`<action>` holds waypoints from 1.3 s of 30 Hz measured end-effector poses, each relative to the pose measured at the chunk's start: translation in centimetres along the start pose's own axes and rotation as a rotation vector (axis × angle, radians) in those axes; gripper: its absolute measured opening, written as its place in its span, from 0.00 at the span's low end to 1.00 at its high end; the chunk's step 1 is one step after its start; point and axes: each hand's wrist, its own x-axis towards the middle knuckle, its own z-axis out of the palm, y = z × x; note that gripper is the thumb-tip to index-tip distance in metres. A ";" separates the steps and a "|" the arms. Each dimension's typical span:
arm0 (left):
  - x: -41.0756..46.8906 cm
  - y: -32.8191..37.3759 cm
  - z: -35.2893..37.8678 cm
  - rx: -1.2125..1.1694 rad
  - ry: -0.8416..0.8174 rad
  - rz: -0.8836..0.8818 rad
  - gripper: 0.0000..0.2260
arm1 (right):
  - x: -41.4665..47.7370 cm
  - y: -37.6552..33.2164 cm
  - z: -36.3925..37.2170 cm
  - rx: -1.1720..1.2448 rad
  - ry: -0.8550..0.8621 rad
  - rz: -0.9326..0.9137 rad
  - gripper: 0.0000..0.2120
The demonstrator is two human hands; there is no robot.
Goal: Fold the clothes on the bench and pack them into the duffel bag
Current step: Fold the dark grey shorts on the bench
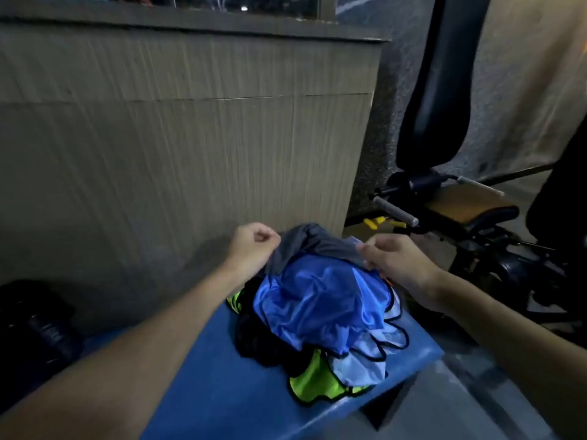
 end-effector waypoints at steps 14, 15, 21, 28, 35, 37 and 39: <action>6.8 -6.2 3.6 0.291 0.112 -0.042 0.05 | 12.9 7.4 3.5 -0.638 0.054 0.135 0.11; 6.9 -6.0 3.7 0.273 0.126 -0.021 0.04 | 13.1 7.7 3.5 -0.668 0.052 0.123 0.05; 6.6 -3.6 2.4 0.171 0.209 0.123 0.06 | 13.1 6.9 3.5 -0.570 0.192 0.002 0.06; 3.2 2.1 -3.2 0.030 0.413 0.306 0.13 | 10.9 -0.9 2.5 -0.241 0.343 -0.269 0.11; -3.3 4.4 -12.2 0.077 0.574 0.398 0.08 | 5.7 -8.2 4.0 -0.052 0.297 -0.391 0.03; -5.6 4.1 -14.3 0.088 0.579 0.389 0.08 | 3.7 -9.7 5.2 -0.030 0.240 -0.431 0.02; -8.0 4.0 -16.2 0.095 0.564 0.364 0.07 | 1.8 -10.7 6.4 -0.024 0.188 -0.462 0.03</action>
